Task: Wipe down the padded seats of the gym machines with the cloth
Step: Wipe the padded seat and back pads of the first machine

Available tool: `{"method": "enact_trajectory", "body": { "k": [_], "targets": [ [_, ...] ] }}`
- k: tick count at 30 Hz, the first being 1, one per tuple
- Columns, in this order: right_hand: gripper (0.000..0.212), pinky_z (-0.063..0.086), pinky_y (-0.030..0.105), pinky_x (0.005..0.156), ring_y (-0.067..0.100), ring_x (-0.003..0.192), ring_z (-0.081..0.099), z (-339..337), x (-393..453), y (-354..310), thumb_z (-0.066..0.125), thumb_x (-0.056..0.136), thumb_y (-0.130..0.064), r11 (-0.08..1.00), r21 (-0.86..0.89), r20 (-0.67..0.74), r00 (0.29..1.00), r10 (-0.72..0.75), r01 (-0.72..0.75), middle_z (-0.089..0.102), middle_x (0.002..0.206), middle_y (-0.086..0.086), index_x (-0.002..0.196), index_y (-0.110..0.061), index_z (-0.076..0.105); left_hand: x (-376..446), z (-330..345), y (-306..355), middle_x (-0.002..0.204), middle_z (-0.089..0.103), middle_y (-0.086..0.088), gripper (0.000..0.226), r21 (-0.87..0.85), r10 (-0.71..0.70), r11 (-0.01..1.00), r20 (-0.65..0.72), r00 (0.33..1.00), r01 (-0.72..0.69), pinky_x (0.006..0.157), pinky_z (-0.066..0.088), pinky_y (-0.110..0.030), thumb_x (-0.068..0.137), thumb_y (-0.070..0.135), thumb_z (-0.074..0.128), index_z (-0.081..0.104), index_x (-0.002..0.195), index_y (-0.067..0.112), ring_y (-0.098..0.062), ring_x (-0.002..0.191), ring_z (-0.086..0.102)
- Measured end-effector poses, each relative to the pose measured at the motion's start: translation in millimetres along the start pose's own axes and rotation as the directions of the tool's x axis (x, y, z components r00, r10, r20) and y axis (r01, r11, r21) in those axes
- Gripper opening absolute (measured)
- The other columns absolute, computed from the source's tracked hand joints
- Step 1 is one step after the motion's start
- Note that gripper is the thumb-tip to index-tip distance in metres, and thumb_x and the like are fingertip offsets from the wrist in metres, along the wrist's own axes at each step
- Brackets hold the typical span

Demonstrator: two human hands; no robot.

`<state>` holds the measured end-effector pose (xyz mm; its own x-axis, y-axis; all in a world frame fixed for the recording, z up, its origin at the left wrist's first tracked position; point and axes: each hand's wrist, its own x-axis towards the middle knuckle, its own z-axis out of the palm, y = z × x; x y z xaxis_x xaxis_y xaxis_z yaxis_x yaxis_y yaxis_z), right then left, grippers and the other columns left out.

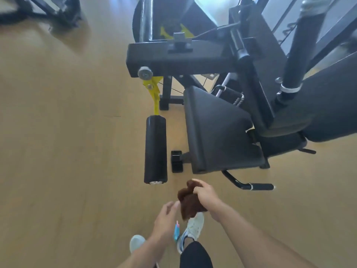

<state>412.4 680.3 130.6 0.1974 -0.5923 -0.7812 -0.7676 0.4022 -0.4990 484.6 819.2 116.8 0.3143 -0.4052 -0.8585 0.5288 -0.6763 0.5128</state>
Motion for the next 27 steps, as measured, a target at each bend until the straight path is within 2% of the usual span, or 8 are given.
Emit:
{"method": "enact_trajectory", "body": {
  "k": [3,8,13,18,22,23,25,27],
  "targets": [
    [0.039,0.06,0.041,0.09,0.023,0.102,0.065,7,-50,18,0.049,0.098,-0.008,0.97,0.242,0.051,0.998,-0.021,0.008,0.069,0.11,0.003,0.126,-0.032,0.063,-17,-2,16,0.114,0.07,-0.003,0.047,-0.108,0.007,0.994,0.068,0.998,0.0,0.075,0.056,-0.03,0.093,0.059,0.055,0.056,0.128,0.028,-0.02,0.1,0.07],
    [0.047,0.058,0.046,0.096,0.021,0.107,0.066,5,-105,49,0.06,0.091,-0.001,0.921,0.368,-0.022,0.991,-0.13,0.129,0.07,0.118,0.001,0.124,-0.033,0.064,-39,-15,13,0.124,0.069,-0.002,0.097,-0.069,-0.008,0.997,0.232,0.973,0.025,0.094,0.058,-0.047,0.057,0.077,0.078,0.049,0.137,0.029,-0.026,0.11,0.068],
    [0.038,0.059,0.053,0.09,0.031,0.108,0.068,-25,-146,80,0.065,0.089,-0.012,0.845,0.515,0.013,0.984,-0.178,0.146,0.073,0.116,0.005,0.12,-0.035,0.07,-72,2,-5,0.113,0.075,-0.011,0.07,0.087,-0.004,0.996,0.391,0.92,-0.033,0.087,0.06,-0.05,0.07,0.061,0.081,0.063,0.124,0.02,-0.034,0.107,0.07],
    [0.038,0.059,0.055,0.089,0.033,0.106,0.071,-61,-174,135,0.064,0.094,-0.017,0.683,0.718,-0.053,0.989,-0.137,0.133,0.07,0.122,0.01,0.13,-0.031,0.06,-114,56,-28,0.105,0.077,-0.006,0.051,0.19,0.114,0.965,0.306,0.945,-0.178,0.083,0.062,-0.046,0.079,0.059,0.073,0.068,0.116,0.024,-0.028,0.099,0.073],
    [0.035,0.058,0.06,0.088,0.043,0.111,0.067,-92,-205,205,0.063,0.095,-0.022,0.53,0.841,0.004,0.98,-0.197,0.103,0.066,0.127,0.022,0.128,-0.013,0.054,-154,109,-56,0.102,0.078,-0.002,0.029,0.202,0.211,0.941,0.279,0.937,-0.273,0.086,0.061,-0.05,0.088,0.047,0.07,0.073,0.11,0.029,-0.026,0.098,0.073],
    [0.035,0.057,0.06,0.086,0.042,0.112,0.066,-100,-216,226,0.065,0.095,-0.026,0.52,0.85,0.031,0.978,-0.207,0.083,0.065,0.129,0.021,0.126,-0.014,0.052,-167,125,-63,0.103,0.078,-0.002,0.026,0.197,0.219,0.939,0.292,0.931,-0.283,0.088,0.06,-0.05,0.089,0.046,0.069,0.073,0.109,0.03,-0.026,0.099,0.072],
    [0.046,0.052,0.062,0.097,0.036,0.117,0.066,-118,-239,274,0.069,0.093,-0.036,0.573,0.818,0.052,0.986,-0.16,0.05,0.067,0.132,0.013,0.133,-0.02,0.054,-191,159,-77,0.105,0.078,-0.001,0.024,0.206,0.236,0.926,0.341,0.91,-0.317,0.093,0.057,-0.05,0.091,0.045,0.068,0.072,0.109,0.03,-0.027,0.102,0.071],
    [0.051,0.054,0.055,0.099,0.029,0.117,0.066,-136,-262,324,0.072,0.088,-0.047,0.628,0.778,0.027,0.997,-0.073,0.025,0.069,0.128,0.006,0.133,-0.026,0.06,-215,199,-90,0.104,0.078,0.0,0.02,0.247,0.223,0.901,0.441,0.869,-0.357,0.097,0.055,-0.051,0.092,0.042,0.067,0.074,0.107,0.031,-0.027,0.104,0.072]
  ]
}}
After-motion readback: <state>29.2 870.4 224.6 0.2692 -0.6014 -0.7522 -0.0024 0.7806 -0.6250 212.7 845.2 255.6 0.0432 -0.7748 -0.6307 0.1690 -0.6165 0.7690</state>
